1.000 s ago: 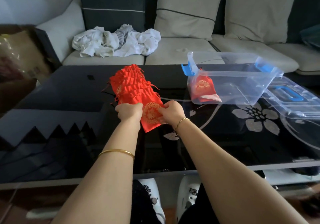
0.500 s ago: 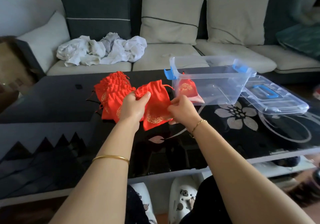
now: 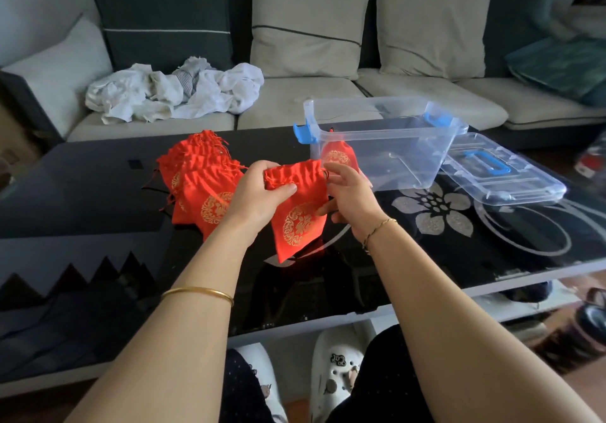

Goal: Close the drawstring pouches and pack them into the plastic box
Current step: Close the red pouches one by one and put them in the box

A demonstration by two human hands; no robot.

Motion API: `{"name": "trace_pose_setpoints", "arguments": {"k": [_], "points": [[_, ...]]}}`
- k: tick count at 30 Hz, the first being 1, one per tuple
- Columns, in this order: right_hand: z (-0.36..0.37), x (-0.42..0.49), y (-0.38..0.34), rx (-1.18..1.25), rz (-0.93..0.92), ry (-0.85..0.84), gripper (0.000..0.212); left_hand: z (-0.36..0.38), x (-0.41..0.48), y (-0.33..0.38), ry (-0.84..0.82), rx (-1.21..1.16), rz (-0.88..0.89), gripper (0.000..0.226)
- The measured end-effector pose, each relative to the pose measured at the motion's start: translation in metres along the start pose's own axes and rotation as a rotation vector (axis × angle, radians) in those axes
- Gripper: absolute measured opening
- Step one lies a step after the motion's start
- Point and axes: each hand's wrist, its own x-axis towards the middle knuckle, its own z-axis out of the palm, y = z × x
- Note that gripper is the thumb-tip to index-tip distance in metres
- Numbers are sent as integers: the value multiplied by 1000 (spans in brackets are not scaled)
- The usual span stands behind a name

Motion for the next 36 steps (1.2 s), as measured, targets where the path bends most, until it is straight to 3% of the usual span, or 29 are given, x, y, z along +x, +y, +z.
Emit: {"name": "trace_pose_setpoints", "arguments": {"k": [7, 13, 18, 27, 36], "points": [[-5, 1, 5, 16, 16, -3, 8, -4, 1, -5, 48, 7, 35, 27], [-4, -2, 1, 87, -11, 13, 8, -6, 3, -8, 238, -7, 141, 20], [-3, -3, 2, 98, -41, 74, 14, -5, 5, -7, 304, 10, 161, 15], [-7, -1, -2, 116, -43, 151, 14, -15, 7, -7, 285, -200, -154, 33], [-31, -2, -15, -192, -126, 11, 18, -37, 7, -17, 407, -53, -263, 48]]}}
